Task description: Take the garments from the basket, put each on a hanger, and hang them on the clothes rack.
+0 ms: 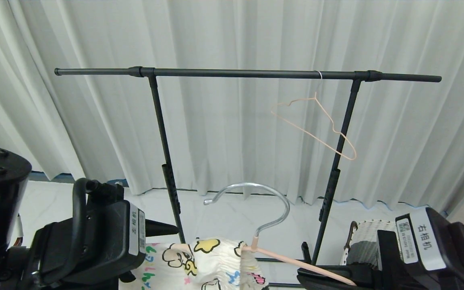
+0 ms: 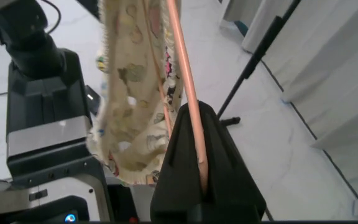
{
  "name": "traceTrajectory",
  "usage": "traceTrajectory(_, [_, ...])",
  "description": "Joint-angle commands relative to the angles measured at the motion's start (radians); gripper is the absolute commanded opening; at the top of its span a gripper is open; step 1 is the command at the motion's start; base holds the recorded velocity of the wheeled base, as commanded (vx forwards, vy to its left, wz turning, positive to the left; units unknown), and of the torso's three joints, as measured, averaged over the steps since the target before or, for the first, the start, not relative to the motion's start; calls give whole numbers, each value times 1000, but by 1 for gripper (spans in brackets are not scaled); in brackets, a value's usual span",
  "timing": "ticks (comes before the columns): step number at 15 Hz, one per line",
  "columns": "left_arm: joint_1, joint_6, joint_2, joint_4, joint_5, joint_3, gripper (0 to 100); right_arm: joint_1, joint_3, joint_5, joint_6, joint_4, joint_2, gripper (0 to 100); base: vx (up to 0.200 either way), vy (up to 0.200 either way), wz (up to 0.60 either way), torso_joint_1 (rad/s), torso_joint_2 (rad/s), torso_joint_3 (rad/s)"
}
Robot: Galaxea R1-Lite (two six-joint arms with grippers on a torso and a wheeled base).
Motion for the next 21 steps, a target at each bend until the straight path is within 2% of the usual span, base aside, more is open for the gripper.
traceTrajectory(1, [-1, -2, 2, -14, 3, 5, 0, 9, -6, -1, -4, 1, 8, 0, 0, 0, 0, 0, 0, 0])
traceTrajectory(7, [18, -4, 2, -19, 9, 11, 0, 9, 3, -30, -20, 2, 13, 0, 0, 0, 0, 0, 0, 0])
traceTrajectory(8, [22, -4, 1, -19, 9, 13, 0, 9, 8, -39, -18, 2, 11, 100, 0, 0, 0, 0, 0, 0])
traceTrajectory(10, [54, -4, -11, -19, 10, 33, 0, 0, 11, -87, -27, 2, 10, 100, 0, 0, 0, 0, 0, 0])
traceTrajectory(12, [133, -1, -67, -19, 12, 117, 0, -14, 35, -167, -34, 1, 5, 100, 0, 0, 0, 0, 0, 0])
traceTrajectory(14, [208, -1, -116, -19, 12, 169, 0, -28, 51, -180, -31, 1, 1, 100, 0, 0, 0, 0, 0, 0])
traceTrajectory(15, [277, -4, -148, -19, 12, 189, 0, -39, 64, -179, -26, 1, -2, 100, 0, 0, 0, 0, 0, 0])
traceTrajectory(16, [330, -28, -153, -19, 12, 183, 0, -40, 72, -176, -18, 1, -2, 100, 0, 0, 0, 0, 0, 0])
traceTrajectory(17, [381, -125, -146, -19, 12, 156, 0, -40, 78, -173, 2, 1, 4, 100, 0, 0, 0, 0, 0, 0])
traceTrajectory(18, [377, -231, -154, -19, 12, 114, 0, -40, 77, -170, 38, 1, 21, 100, 0, 0, 0, 0, 0, 0])
traceTrajectory(19, [363, -284, -157, -19, 13, 79, 0, -37, 66, -168, 112, -1, 50, 100, 0, 0, 0, 0, 0, 0])
traceTrajectory(21, [360, -283, -159, -19, 12, 48, 0, 0, 18, -170, 296, -1, 119, 100, 0, 0, 0, 0, 0, 0])
